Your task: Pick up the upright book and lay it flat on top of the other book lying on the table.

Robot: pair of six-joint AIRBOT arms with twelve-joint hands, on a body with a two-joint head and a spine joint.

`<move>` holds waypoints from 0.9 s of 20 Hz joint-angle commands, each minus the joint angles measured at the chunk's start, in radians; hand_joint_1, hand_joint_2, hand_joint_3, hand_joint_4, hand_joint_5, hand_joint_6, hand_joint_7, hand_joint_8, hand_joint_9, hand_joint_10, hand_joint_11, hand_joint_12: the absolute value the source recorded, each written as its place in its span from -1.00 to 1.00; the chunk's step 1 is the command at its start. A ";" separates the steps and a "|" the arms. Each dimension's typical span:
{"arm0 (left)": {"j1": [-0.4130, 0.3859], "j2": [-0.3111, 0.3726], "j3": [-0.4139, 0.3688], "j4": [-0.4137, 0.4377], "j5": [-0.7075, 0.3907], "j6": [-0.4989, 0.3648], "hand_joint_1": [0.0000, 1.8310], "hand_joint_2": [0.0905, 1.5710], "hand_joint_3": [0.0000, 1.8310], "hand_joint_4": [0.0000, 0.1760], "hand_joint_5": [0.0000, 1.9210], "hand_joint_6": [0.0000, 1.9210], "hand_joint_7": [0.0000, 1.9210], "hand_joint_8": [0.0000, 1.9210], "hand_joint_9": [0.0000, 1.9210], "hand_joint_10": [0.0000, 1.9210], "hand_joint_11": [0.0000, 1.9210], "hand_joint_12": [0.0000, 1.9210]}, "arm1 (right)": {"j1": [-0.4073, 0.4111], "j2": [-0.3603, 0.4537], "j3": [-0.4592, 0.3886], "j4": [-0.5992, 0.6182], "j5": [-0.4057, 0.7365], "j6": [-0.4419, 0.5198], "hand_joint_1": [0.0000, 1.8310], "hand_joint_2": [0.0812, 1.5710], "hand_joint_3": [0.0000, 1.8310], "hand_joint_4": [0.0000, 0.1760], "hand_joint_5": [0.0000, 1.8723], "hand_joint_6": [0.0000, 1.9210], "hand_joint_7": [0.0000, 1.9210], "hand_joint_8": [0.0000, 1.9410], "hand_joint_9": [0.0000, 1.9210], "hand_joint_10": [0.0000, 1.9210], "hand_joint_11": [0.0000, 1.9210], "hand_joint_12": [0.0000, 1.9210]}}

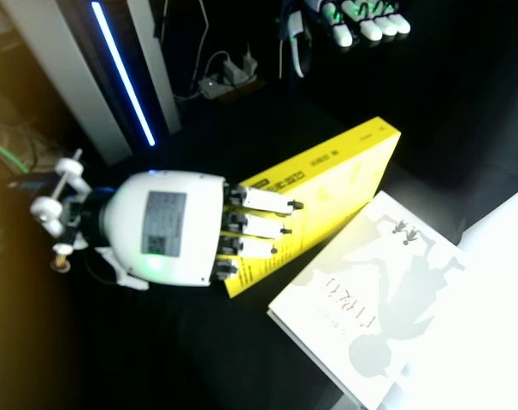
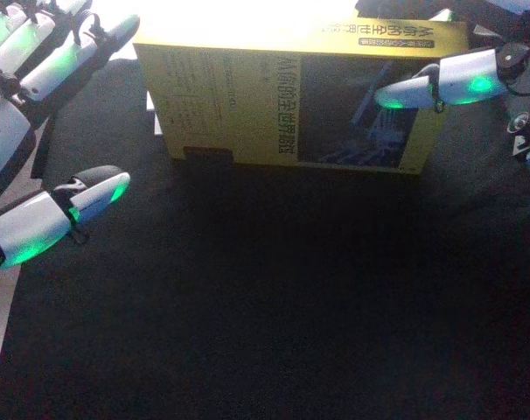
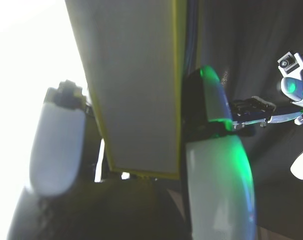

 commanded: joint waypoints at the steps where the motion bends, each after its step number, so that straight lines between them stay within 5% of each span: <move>1: -0.002 0.002 -0.002 0.011 -0.131 -0.001 -0.52 0.56 -1.00 0.60 -1.00 -1.00 -1.00 -1.00 -1.00 -1.00 -1.00 -1.00 | -0.005 0.003 0.000 0.007 0.062 0.008 0.63 0.63 -1.00 1.00 0.39 1.00 0.53 1.00 0.65 1.00 0.74 1.00; 2: 0.000 0.002 -0.002 0.010 -0.133 -0.001 -0.52 0.57 -1.00 0.46 -1.00 -1.00 -1.00 -1.00 -1.00 -1.00 -1.00 -1.00 | -0.005 0.010 -0.006 0.009 0.081 0.013 0.60 0.64 -1.00 1.00 0.38 1.00 0.49 1.00 0.61 1.00 0.72 1.00; 5: 0.007 0.003 -0.003 0.006 -0.138 -0.001 -0.55 0.58 -1.00 0.55 -1.00 -1.00 -1.00 -1.00 -1.00 -1.00 -1.00 -1.00 | -0.005 0.042 -0.039 0.011 0.146 0.018 0.63 0.63 -1.00 1.00 0.39 1.00 0.49 1.00 0.59 1.00 0.69 1.00; 6: 0.008 0.003 -0.003 0.005 -0.139 -0.001 -0.54 0.57 -1.00 0.62 -1.00 -1.00 -1.00 -1.00 -1.00 -1.00 -1.00 -1.00 | -0.005 0.057 -0.051 0.013 0.168 0.018 0.44 0.78 -1.00 1.00 0.27 1.00 -0.23 0.87 0.45 1.00 0.57 1.00; 8: 0.010 0.003 -0.004 0.002 -0.140 -0.001 -0.52 0.56 -1.00 0.61 -1.00 -1.00 -1.00 -1.00 -1.00 -1.00 -1.00 -1.00 | -0.005 0.080 -0.075 0.017 0.210 0.018 0.40 0.83 -1.00 1.00 0.23 1.00 -0.41 0.85 0.42 1.00 0.55 1.00; 9: 0.012 0.003 -0.004 0.000 -0.141 -0.001 -0.50 0.55 -1.00 0.73 -1.00 -1.00 -1.00 -1.00 -1.00 -1.00 -1.00 -1.00 | -0.005 0.086 -0.082 0.018 0.229 0.018 0.56 0.68 -1.00 1.00 0.30 1.00 0.23 0.97 0.51 1.00 0.62 1.00; 10: 0.014 0.003 -0.004 -0.002 -0.142 -0.001 -0.51 0.54 -1.00 0.62 -1.00 -1.00 -1.00 -1.00 -1.00 -1.00 -1.00 -1.00 | -0.005 0.093 -0.090 0.021 0.245 0.018 0.65 0.61 -1.00 1.00 0.36 1.00 0.43 0.99 0.56 1.00 0.66 1.00; 18: 0.016 0.003 -0.003 -0.003 -0.142 -0.001 -0.52 0.54 -1.00 0.76 -1.00 -1.00 -1.00 -1.00 -1.00 -1.00 -1.00 -1.00 | 0.064 0.132 -0.109 0.021 0.284 0.012 0.66 0.55 -1.00 1.00 0.37 1.00 0.50 1.00 0.63 1.00 0.70 1.00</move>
